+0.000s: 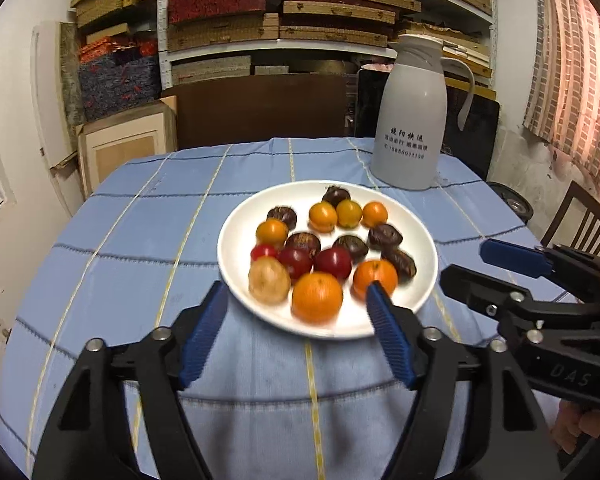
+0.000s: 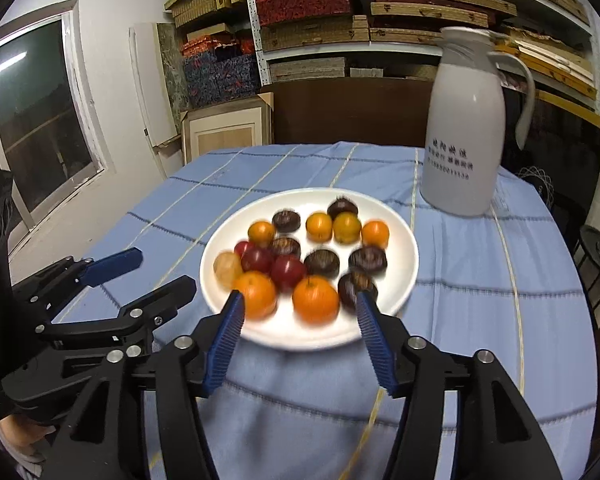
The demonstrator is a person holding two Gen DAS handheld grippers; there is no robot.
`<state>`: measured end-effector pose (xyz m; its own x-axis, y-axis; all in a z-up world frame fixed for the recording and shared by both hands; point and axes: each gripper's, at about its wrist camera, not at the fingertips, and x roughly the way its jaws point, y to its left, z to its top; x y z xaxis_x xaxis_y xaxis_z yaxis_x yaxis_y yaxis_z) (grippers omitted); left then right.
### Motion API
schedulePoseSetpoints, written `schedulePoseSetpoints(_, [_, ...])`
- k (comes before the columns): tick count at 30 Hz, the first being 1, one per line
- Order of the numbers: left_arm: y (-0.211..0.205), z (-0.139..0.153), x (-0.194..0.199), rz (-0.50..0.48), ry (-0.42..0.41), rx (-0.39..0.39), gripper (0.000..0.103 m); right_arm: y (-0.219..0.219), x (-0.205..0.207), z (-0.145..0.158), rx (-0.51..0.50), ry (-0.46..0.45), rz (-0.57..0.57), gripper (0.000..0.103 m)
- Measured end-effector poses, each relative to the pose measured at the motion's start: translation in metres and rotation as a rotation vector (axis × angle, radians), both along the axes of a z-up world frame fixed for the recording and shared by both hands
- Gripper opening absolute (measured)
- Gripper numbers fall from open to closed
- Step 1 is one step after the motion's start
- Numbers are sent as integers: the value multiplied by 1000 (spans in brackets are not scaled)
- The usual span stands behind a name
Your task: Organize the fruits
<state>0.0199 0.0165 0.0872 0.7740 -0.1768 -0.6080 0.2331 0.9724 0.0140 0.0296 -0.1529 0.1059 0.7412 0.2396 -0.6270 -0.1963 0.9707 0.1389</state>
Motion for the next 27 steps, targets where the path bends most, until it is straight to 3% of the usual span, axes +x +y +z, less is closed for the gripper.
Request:
schedulePoseSetpoints(4, [3, -21, -16, 21, 18, 5, 86, -7, -16, -21, 19, 22, -18, 72])
schedulePoseSetpoints(14, [3, -73, -10, 39, 133, 21, 92, -10, -17, -88, 0, 165, -66, 86])
schedulePoseSetpoints(23, [6, -97, 6, 36, 287, -4, 98, -9, -15, -102, -31, 234, -89, 99])
schedulePoseSetpoints(27, [-3, -102, 8, 56, 294, 66, 99, -5, -16, -104, -75, 239, -81, 100])
